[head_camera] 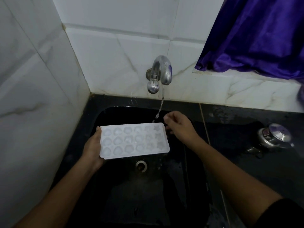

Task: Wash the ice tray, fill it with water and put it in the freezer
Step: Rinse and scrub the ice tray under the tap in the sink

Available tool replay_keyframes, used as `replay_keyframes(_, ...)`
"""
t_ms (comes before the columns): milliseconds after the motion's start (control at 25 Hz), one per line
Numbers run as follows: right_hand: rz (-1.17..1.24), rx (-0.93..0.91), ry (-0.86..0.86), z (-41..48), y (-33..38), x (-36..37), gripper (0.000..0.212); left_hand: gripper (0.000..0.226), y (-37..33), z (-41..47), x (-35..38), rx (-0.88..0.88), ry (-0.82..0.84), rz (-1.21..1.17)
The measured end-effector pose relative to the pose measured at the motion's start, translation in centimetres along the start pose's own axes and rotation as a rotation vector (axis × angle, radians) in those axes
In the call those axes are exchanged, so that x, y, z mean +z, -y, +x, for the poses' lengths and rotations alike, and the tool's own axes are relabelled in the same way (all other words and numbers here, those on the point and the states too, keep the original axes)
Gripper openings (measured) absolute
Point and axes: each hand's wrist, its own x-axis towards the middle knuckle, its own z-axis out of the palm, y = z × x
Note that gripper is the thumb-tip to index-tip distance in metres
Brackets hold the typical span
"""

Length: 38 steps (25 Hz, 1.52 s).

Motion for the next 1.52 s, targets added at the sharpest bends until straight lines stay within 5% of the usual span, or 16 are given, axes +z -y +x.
replay_keyframes(240,-0.533,-0.230,0.142,-5.6,-3.0,-0.1,0.045,0.048,1.2,-2.1,-0.4,0.027,0.020,0.035)
replay_keyframes(640,-0.816,-0.295,0.147,-7.8,-1.7,-0.3,0.053,0.051,2.6,-4.9,-1.0,0.051,0.012,0.093)
replay_keyframes(1280,-0.875,-0.288,0.119,-8.4,-0.9,1.1,0.058,0.052,3.8,-5.7,-2.2,0.046,0.003,0.073)
replay_keyframes(1520,-0.530,-0.076,0.230,-8.6,-0.9,1.9,0.056,0.051,3.7,-6.1,-2.6,0.062,-0.009,0.082)
